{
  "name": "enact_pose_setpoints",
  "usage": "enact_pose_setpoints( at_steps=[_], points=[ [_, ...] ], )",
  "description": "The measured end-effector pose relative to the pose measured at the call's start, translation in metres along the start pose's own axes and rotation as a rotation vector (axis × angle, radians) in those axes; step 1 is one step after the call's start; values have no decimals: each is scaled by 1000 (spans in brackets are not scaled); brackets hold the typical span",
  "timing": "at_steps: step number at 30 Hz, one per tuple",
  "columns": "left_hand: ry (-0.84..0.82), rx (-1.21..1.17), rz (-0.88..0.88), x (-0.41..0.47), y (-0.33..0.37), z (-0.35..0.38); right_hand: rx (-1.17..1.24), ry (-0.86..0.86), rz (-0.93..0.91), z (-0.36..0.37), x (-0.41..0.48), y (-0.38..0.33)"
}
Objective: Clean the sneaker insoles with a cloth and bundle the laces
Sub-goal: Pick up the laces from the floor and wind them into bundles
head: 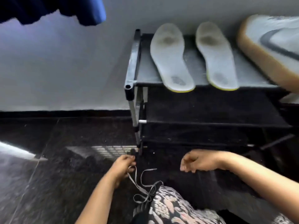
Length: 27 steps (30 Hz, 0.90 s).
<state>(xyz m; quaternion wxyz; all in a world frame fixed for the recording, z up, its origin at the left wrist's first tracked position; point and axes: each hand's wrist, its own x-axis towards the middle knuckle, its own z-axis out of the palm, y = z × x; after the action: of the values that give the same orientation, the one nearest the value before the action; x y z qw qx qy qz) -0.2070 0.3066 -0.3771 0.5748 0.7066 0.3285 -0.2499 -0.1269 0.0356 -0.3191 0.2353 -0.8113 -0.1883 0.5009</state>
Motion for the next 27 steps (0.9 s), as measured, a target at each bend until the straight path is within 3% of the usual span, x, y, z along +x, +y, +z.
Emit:
enact_pose_setpoints(
  at_steps=[3, 7, 16, 23, 27],
  points=[
    [97, 137, -102, 41, -84, -10, -172, 15, 12, 38, 68, 19],
    [52, 344, -200, 70, -158, -6, -249, -72, 63, 91, 141, 44],
    [-58, 373, -216, 102, -176, 8, -656, -154, 112, 172, 227, 92],
    [-17, 320, -283, 101, -189, 16, -725, -183, 174, 195, 246, 89],
    [-7, 289, -285, 98, -190, 18, -712, -113, 150, 192, 251, 92]
  ],
)
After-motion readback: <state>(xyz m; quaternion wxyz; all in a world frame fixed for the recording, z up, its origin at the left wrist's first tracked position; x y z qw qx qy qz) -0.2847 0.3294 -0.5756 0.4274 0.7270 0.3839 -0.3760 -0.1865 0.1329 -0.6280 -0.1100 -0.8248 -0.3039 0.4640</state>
